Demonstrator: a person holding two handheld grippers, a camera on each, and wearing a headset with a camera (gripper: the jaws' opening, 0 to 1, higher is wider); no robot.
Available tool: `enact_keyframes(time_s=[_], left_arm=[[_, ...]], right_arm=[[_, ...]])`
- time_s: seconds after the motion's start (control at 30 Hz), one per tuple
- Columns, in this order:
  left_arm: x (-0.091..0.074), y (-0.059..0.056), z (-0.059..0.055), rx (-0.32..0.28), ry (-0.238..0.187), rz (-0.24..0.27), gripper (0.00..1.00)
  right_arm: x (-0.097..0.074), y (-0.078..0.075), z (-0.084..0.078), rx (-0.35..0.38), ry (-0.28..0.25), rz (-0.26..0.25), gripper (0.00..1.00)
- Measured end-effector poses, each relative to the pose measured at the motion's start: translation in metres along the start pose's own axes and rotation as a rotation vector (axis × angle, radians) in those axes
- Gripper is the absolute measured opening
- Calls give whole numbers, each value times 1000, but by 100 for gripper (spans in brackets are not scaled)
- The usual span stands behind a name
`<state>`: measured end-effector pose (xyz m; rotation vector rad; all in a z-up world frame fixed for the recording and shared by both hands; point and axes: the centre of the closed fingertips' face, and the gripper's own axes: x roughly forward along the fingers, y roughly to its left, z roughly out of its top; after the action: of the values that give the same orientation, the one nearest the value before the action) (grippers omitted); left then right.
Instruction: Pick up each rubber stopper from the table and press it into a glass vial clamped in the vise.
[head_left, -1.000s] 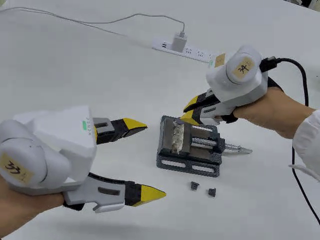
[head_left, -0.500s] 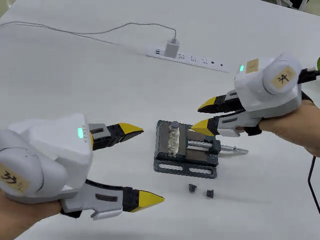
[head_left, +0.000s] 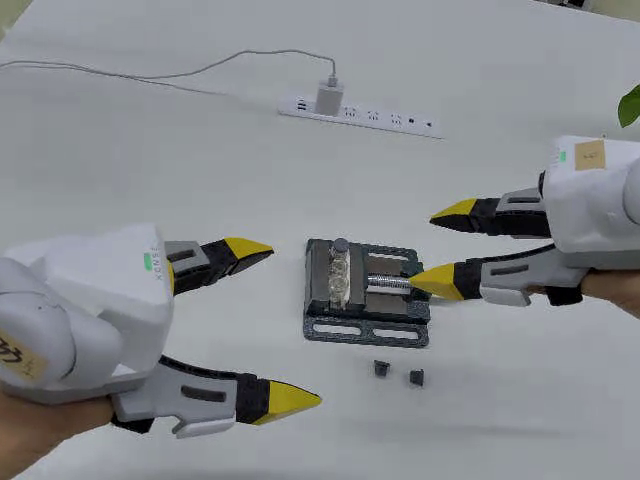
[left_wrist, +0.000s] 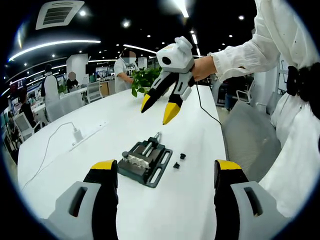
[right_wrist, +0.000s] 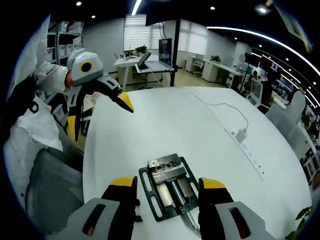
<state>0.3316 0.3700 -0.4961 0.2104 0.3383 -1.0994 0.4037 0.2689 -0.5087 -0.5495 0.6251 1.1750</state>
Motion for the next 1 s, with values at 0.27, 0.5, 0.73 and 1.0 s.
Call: enact_keyframes(time_s=[0.27, 0.5, 0.73, 1.0], left_arm=[[0, -2, -2, 27, 35, -21, 84], [1, -5, -2, 38, 53, -36, 88], [2, -7, -4, 50, 75, -54, 91], [1, -6, -5, 50, 85, -50, 94]], right_arm=[[-13, 20, -8, 1, -53, 18, 58], [-17, 31, -23, 20, -65, 25, 59], [-20, 40, -40, 24, -71, 30, 58], [-19, 48, -55, -1, -70, 43, 50]])
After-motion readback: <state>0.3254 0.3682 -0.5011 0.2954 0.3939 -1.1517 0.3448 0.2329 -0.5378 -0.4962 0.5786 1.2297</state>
